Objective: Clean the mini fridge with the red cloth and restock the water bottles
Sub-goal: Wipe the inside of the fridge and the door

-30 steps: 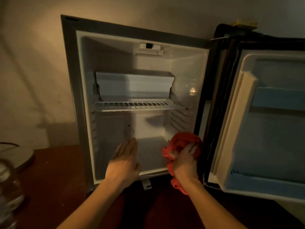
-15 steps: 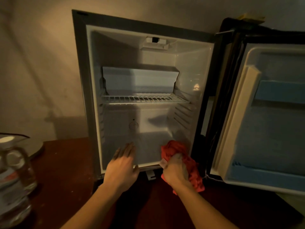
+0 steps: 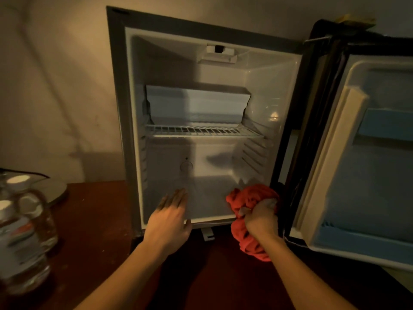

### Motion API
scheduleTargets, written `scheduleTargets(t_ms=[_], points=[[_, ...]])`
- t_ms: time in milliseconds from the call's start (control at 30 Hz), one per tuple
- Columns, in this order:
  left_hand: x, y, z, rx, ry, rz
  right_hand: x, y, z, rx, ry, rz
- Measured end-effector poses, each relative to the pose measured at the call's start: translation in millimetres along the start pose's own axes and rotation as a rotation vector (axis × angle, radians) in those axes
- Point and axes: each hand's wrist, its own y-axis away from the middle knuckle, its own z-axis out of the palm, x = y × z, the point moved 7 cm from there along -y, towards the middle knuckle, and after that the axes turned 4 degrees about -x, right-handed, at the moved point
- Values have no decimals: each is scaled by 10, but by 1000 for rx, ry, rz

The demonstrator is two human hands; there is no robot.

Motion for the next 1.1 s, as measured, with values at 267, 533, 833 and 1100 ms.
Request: scheduleTargets(t_ms=[267,533,833,1100], points=[[-78,325,-233,85,-118,16,-302,275,366,-216,224,-39],[-240,708,-371,136,-116,73,-450,795,801,6,107,-65],[-568,897,-307,94,-104,-28,-1084,1470,1201,115,214,-531],[-730,1045,-351,118,-102,-97,-1408,1688,1599,58,493,-1159]])
